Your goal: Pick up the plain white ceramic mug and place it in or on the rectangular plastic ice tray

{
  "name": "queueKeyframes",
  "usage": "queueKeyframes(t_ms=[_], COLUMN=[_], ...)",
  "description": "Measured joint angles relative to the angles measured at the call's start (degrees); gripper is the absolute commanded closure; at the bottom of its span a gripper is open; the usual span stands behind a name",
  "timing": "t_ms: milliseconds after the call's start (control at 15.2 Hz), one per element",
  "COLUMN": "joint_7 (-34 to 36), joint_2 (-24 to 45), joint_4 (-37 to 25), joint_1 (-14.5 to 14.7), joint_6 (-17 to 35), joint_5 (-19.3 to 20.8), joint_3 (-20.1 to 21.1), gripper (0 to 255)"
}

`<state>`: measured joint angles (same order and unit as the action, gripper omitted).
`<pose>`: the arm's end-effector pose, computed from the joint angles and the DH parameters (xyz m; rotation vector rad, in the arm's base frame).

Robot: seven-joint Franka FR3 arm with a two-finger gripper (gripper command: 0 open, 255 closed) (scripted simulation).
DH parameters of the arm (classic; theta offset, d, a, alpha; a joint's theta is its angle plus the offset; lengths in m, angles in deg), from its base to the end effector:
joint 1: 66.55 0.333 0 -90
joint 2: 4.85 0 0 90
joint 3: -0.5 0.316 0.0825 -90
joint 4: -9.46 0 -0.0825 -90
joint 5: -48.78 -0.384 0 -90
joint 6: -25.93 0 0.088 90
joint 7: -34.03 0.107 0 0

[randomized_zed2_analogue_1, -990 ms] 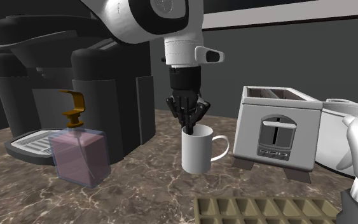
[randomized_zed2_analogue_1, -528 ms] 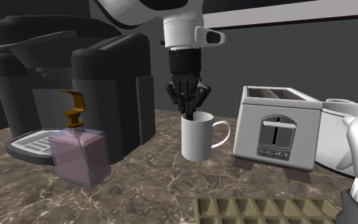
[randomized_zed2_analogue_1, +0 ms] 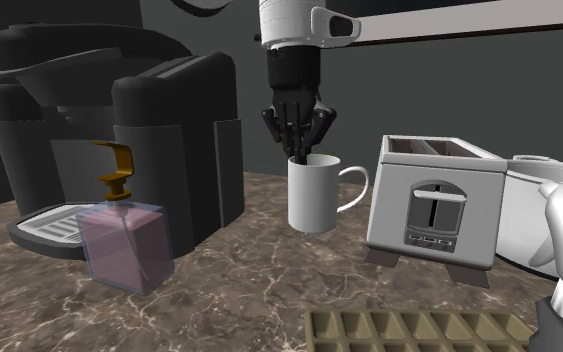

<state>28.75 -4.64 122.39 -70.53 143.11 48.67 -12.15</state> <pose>0.5409 -0.1613 0.4732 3.1118 -0.3105 0.1087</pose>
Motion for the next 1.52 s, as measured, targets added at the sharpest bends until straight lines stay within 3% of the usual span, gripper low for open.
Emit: queueKeyframes(t_ms=[726, 990, 1518], joint_7=[-14.5, -20.4, -22.9], joint_2=[2.3, 5.0, 7.4], joint_4=[-7.2, -12.5, -10.3], joint_1=[-7.1, -10.3, -11.4], joint_6=[-5.2, -8.2, -4.0], joint_5=[-1.9, -3.5, -4.7], joint_3=[-6.9, -9.5, -10.1], gripper=[255, 255, 255])
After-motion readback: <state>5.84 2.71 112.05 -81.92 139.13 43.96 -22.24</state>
